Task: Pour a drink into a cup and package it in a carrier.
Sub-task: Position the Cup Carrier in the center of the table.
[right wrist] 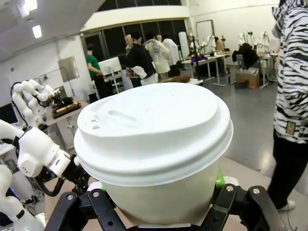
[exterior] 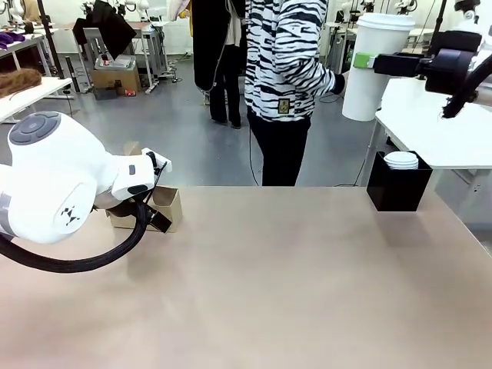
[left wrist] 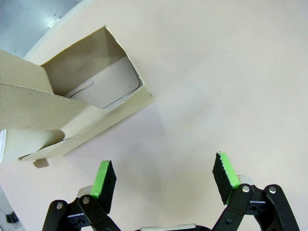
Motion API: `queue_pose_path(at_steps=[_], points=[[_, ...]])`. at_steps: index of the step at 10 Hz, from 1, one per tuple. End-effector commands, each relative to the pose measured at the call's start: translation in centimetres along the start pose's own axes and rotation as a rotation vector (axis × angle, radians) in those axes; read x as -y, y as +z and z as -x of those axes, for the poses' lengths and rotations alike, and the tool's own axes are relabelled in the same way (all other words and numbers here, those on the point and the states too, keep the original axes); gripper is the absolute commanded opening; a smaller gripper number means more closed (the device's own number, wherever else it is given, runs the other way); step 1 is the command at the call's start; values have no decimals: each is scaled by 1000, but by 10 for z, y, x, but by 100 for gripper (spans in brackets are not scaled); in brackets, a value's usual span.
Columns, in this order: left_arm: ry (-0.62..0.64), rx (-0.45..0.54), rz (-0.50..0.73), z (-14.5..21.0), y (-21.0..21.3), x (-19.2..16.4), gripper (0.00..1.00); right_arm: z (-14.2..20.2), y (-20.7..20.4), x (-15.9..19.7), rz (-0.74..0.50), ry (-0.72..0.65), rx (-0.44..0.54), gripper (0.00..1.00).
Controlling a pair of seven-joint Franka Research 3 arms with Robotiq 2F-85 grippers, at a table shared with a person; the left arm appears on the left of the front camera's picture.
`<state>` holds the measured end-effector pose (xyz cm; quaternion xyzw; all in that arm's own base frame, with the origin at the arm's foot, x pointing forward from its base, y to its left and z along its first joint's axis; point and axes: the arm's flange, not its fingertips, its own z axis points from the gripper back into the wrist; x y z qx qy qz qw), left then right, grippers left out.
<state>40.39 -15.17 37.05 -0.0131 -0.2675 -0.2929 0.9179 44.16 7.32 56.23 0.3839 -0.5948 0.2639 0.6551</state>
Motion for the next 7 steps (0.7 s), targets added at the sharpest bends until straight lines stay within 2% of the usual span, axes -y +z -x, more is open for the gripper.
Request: queue_pose_path(at_steps=[1, 2, 4, 7], points=[[1, 0, 1, 0, 0, 0, 100, 1, -2, 0, -1, 14, 28, 81], [0, 0, 0, 0, 0, 0, 100, 1, -2, 0, -1, 14, 28, 81], [93, -54, -17, -24, 48, -3, 100, 1, -2, 0, -1, 14, 28, 81], [148, -103, -12, -59, 116, -2, 100, 1, -2, 0, -1, 14, 28, 81]])
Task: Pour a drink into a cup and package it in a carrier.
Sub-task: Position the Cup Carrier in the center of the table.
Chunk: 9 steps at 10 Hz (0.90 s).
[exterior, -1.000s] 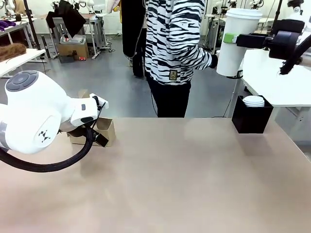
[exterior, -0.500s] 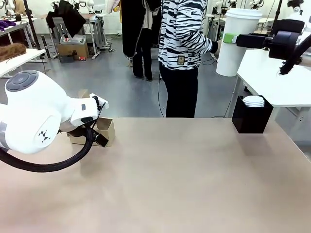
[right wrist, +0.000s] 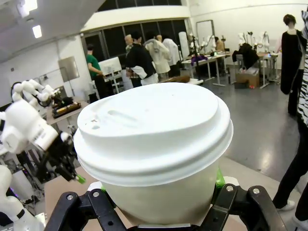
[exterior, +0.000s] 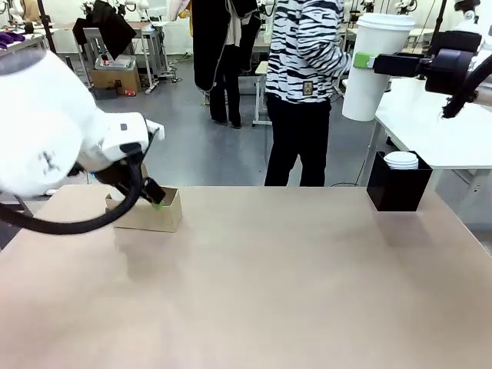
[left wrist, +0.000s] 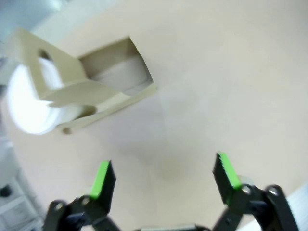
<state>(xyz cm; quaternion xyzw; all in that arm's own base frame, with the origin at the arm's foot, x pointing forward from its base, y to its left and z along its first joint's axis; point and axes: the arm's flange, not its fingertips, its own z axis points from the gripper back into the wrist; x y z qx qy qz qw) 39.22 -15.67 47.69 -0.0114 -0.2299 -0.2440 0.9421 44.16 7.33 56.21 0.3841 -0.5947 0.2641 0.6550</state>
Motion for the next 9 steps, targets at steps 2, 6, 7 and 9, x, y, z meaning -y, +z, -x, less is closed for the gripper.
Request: queue_pose_path(at_steps=[2, 6, 7, 9], points=[[144, -29, -45, -33, 64, -12, 100, 1, -2, 0, -1, 14, 28, 81], [271, -98, -56, -89, 58, -60, 100, 1, -2, 0, -1, 14, 28, 81], [290, -116, -45, -104, 45, -68, 100, 1, -2, 0, -1, 14, 28, 81], [343, -146, -56, -125, 15, -80, 100, 1, -2, 0, -1, 14, 28, 81]])
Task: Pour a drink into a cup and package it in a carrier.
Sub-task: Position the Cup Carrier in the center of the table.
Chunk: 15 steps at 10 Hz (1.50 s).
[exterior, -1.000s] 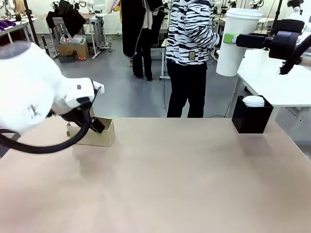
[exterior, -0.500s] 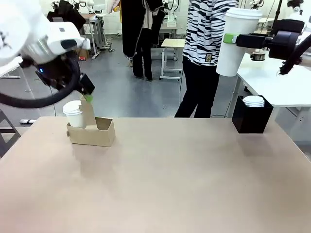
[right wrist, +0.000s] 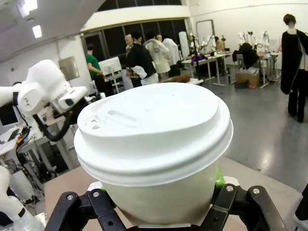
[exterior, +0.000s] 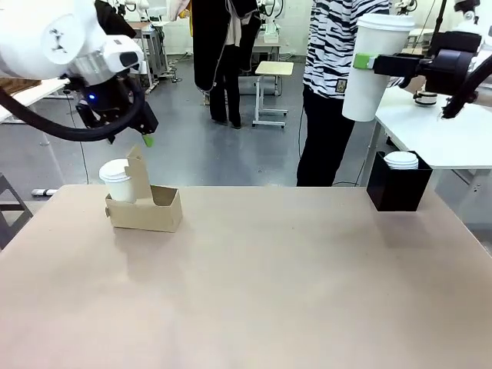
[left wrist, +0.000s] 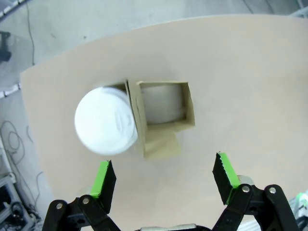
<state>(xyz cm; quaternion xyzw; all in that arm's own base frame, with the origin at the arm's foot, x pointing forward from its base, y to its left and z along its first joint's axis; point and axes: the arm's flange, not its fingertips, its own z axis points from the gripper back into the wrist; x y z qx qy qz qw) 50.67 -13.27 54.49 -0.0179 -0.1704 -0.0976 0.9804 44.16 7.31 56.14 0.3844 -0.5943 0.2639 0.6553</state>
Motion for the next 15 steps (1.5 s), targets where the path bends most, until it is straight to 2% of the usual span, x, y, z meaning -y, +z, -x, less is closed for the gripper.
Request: queue_pose_path(at_steps=[1, 4, 5, 6, 7, 9, 10, 11, 12, 15], points=[[74, -39, -51, -28, -15, 1, 100, 0, -2, 0, 0, 15, 28, 81], [125, -68, -91, -38, -39, -10, 100, 0, -2, 0, 0, 15, 28, 81], [142, -82, -99, -41, -46, -13, 42, 0, -2, 0, 0, 15, 28, 81], [149, -85, -121, -43, -47, -13, 40, 0, -2, 0, 0, 15, 28, 81], [153, -93, -123, -44, -46, -13, 0, 0, -2, 0, 0, 15, 28, 81], [157, -98, -132, -44, -46, -12, 0, 0, -2, 0, 0, 15, 28, 81], [158, -102, -134, -44, -46, -12, 14, 0, -2, 0, 0, 15, 28, 81], [158, -107, -132, -45, -47, -12, 4, 0, -2, 0, 0, 15, 28, 81], [161, -108, -129, -46, -48, -12, 0, 0, -2, 0, 0, 15, 28, 81], [161, -92, -162, -46, -53, -11, 0, 0, -2, 0, 0, 15, 28, 81]])
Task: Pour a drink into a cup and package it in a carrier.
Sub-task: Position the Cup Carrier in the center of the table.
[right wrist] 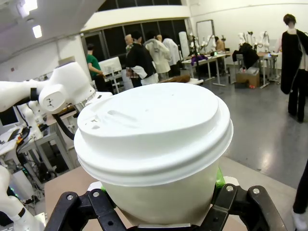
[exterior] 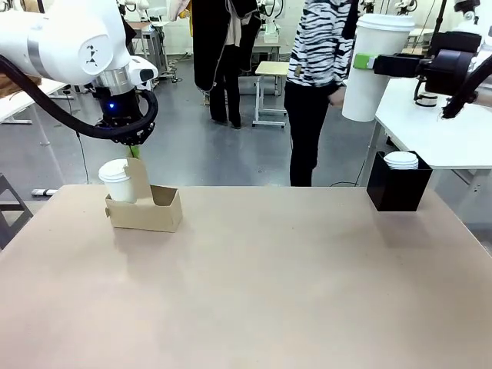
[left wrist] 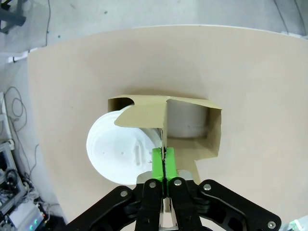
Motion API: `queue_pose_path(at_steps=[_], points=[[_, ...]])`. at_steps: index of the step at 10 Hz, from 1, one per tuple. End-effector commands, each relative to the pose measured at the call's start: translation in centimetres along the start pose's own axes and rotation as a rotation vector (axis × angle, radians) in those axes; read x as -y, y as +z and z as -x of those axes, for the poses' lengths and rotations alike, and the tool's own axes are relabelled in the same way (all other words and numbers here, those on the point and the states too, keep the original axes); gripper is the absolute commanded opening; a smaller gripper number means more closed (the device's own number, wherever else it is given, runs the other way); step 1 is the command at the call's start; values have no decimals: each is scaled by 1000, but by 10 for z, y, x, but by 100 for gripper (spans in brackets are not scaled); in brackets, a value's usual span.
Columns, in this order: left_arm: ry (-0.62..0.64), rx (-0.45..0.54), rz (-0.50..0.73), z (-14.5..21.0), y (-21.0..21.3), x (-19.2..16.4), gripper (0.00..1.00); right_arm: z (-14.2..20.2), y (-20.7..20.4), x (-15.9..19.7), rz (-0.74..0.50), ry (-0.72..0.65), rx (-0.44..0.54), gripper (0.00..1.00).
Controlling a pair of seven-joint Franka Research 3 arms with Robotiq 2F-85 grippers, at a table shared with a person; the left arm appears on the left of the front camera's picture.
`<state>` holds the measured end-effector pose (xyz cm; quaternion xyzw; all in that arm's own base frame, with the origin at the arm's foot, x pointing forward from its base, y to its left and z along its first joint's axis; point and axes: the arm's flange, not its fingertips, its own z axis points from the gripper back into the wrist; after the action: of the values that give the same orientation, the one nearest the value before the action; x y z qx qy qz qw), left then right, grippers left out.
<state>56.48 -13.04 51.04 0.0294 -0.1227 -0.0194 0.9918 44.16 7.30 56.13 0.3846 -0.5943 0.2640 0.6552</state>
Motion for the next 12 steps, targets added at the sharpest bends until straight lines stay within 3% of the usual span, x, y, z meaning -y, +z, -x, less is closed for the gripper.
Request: queue_pose_path(at_steps=[1, 2, 6, 9, 12], points=[[-88, -117, 25, -3, -4, 2, 0, 0, -3, 0, 0, 15, 28, 81], [0, 0, 0, 0, 0, 0, 0, 0, -3, 0, 0, 15, 28, 81], [20, -20, -8, 2, 9, 6, 1, 0, -3, 0, 0, 15, 28, 81], [118, -39, -14, 17, 64, 28, 1, 0, -3, 0, 0, 15, 28, 81], [158, 14, -12, 47, 120, 75, 1, 0, -3, 0, 0, 15, 28, 81]])
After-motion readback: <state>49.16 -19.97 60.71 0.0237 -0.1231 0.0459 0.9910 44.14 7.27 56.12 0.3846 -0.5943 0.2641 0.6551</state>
